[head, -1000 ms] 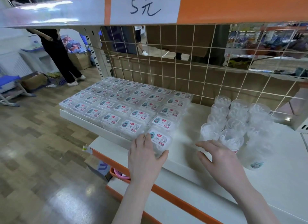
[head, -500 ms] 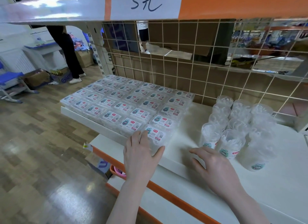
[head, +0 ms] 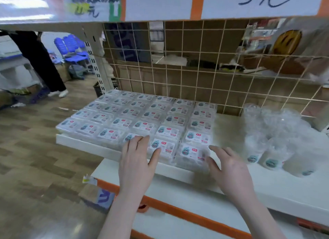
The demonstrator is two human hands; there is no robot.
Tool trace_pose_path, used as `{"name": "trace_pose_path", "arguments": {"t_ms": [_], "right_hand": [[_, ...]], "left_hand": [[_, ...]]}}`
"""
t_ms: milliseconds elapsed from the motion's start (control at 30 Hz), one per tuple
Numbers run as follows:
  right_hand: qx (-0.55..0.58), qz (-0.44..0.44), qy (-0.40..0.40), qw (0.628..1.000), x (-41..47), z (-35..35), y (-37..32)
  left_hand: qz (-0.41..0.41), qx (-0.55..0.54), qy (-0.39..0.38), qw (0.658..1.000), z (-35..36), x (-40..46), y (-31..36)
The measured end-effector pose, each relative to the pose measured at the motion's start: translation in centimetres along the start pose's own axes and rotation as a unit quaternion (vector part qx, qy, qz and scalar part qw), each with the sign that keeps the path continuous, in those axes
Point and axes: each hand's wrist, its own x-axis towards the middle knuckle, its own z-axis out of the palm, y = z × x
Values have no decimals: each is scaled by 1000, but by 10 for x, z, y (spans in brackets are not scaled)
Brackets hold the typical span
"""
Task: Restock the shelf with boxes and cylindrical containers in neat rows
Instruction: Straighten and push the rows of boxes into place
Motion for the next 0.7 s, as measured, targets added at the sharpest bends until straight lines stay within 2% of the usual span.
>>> {"name": "trace_pose_path", "arguments": {"t_ms": [133, 267, 333, 533, 700], "right_hand": [[-20, 43, 5, 999, -2, 10, -33], [-16, 148, -115, 982, -5, 5, -51], [-27, 163, -146, 975, -6, 3, -53], [-19, 180, -151, 972, -5, 4, -55], [-8, 181, -130, 975, -6, 9, -57]], "left_hand": [[51, 0, -41, 998, -10, 23, -48], [76, 21, -169, 983, -16, 43, -70], [92, 35, -209, 973, -11, 48, -77], [118, 40, -251, 960, 7, 52, -80], [117, 57, -247, 960, 10, 50, -77]]}}
